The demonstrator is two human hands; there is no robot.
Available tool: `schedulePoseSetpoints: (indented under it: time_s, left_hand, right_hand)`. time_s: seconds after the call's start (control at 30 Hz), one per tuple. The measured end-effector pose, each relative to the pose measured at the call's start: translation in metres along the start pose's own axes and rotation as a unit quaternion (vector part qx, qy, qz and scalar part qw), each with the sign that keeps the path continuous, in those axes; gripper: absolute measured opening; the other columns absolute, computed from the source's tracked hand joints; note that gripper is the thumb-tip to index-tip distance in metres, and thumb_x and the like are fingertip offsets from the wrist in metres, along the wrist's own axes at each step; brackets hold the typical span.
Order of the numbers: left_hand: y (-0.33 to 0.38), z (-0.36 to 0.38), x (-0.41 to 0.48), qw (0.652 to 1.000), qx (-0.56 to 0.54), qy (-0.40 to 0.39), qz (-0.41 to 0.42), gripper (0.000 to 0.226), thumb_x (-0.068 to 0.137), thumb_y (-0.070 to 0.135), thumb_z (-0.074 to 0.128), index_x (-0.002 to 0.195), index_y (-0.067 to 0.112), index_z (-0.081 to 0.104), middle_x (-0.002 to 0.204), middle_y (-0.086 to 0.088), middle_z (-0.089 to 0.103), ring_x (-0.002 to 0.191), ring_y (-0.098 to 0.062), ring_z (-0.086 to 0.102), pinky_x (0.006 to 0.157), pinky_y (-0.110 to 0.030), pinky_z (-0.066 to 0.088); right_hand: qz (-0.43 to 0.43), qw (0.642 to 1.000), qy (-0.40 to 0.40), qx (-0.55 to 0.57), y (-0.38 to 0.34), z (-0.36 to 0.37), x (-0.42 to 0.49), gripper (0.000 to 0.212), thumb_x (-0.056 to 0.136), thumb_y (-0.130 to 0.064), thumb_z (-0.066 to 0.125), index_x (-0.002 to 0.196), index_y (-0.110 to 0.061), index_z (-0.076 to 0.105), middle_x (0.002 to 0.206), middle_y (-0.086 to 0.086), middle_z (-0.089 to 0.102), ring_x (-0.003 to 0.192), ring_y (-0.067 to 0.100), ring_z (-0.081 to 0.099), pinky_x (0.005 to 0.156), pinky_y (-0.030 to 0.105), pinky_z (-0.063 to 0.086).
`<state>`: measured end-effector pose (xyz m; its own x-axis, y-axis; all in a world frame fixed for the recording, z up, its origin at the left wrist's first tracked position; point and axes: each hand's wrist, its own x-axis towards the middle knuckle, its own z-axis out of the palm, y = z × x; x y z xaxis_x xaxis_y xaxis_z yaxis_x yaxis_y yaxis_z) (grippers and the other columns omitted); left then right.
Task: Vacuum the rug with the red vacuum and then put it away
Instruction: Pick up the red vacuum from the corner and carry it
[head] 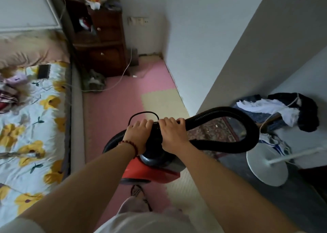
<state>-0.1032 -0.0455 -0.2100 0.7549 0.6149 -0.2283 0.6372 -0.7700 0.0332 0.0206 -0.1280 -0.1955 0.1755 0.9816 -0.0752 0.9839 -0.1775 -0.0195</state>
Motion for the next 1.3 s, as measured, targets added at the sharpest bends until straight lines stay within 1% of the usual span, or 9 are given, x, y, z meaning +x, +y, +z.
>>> schedulePoseSetpoints:
  time_s: [0.1,0.23,0.3,0.4,0.6,0.8,0.9,1.1,1.3]
  left_hand:
    - [-0.031,-0.014,0.032,1.0,0.007,0.018,-0.004,0.081,0.073,0.026,0.07,0.139,0.016,0.023,0.132,-0.002,0.04,0.121,-0.023,0.044,0.101,-0.036,0.04]
    - [-0.062,-0.032,0.068,0.999,0.044,0.032,-0.002,0.085,0.073,0.029,0.071,0.14,0.016,0.022,0.132,-0.002,0.041,0.12,-0.022,0.045,0.102,-0.035,0.038]
    - [-0.076,-0.039,0.088,0.998,0.055,0.023,-0.002,0.086,0.072,0.028,0.071,0.141,0.015,0.021,0.133,-0.002,0.04,0.12,-0.023,0.045,0.101,-0.036,0.039]
    - [-0.093,-0.043,0.119,0.998,0.057,0.007,-0.007,0.085,0.072,0.025,0.07,0.14,0.015,0.021,0.132,-0.002,0.041,0.121,-0.023,0.045,0.1,-0.036,0.041]
    - [-0.121,-0.05,0.194,0.998,0.027,-0.02,-0.059,0.079,0.073,0.022,0.069,0.137,0.017,0.024,0.131,0.001,0.04,0.121,-0.021,0.045,0.1,-0.034,0.042]
    - [-0.144,-0.07,0.263,0.994,0.015,-0.003,-0.108,0.078,0.077,0.024,0.067,0.14,0.016,0.021,0.134,0.0,0.039,0.122,-0.022,0.044,0.102,-0.035,0.04]
    - [-0.157,-0.08,0.291,0.994,0.017,-0.001,-0.112,0.079,0.075,0.023,0.068,0.14,0.016,0.022,0.133,0.0,0.039,0.121,-0.022,0.045,0.101,-0.036,0.041]
    - [-0.192,-0.097,0.349,0.995,0.021,-0.009,-0.1,0.076,0.075,0.022,0.066,0.138,0.016,0.024,0.133,-0.001,0.04,0.121,-0.024,0.045,0.101,-0.038,0.041]
    - [-0.24,-0.099,0.405,0.996,0.004,-0.016,-0.09,0.075,0.074,0.023,0.068,0.136,0.017,0.027,0.133,-0.001,0.04,0.123,-0.023,0.044,0.102,-0.038,0.04]
  right_hand:
    - [-0.002,1.0,0.016,0.011,-0.001,-0.006,0.046,0.048,0.072,-0.019,0.062,0.116,-0.014,0.046,0.109,0.001,0.054,0.101,0.023,0.051,0.088,0.042,0.032]
    - [0.0,0.999,0.037,0.026,0.0,-0.008,0.094,0.05,0.068,-0.019,0.064,0.115,-0.012,0.049,0.106,0.002,0.056,0.096,0.024,0.053,0.085,0.043,0.035]
    - [0.003,0.998,0.046,0.038,0.004,-0.008,0.119,0.049,0.068,-0.019,0.065,0.113,-0.013,0.05,0.104,0.002,0.057,0.095,0.023,0.054,0.085,0.043,0.035]
    - [-0.003,0.998,0.034,0.046,0.011,-0.005,0.155,0.046,0.07,-0.021,0.063,0.113,-0.014,0.049,0.105,0.001,0.055,0.097,0.022,0.052,0.087,0.043,0.034]
    - [-0.058,0.998,0.02,0.03,0.045,-0.001,0.245,0.046,0.07,-0.026,0.066,0.111,-0.013,0.049,0.102,0.001,0.056,0.095,0.022,0.054,0.085,0.043,0.036]
    - [-0.114,0.993,-0.001,0.01,0.076,-0.014,0.333,0.059,0.073,-0.025,0.066,0.126,-0.011,0.043,0.115,0.003,0.054,0.105,0.023,0.051,0.09,0.042,0.032]
    - [-0.112,0.994,0.005,0.013,0.087,-0.02,0.362,0.058,0.072,-0.025,0.066,0.124,-0.01,0.044,0.115,0.003,0.054,0.103,0.023,0.051,0.089,0.042,0.033]
    - [-0.093,0.995,0.026,0.027,0.098,-0.017,0.429,0.049,0.068,-0.026,0.067,0.112,-0.013,0.05,0.104,0.002,0.057,0.094,0.022,0.054,0.084,0.041,0.035]
    - [-0.088,0.996,0.015,0.023,0.097,-0.015,0.499,0.047,0.07,-0.025,0.065,0.113,-0.013,0.049,0.104,0.002,0.056,0.095,0.021,0.053,0.085,0.041,0.034]
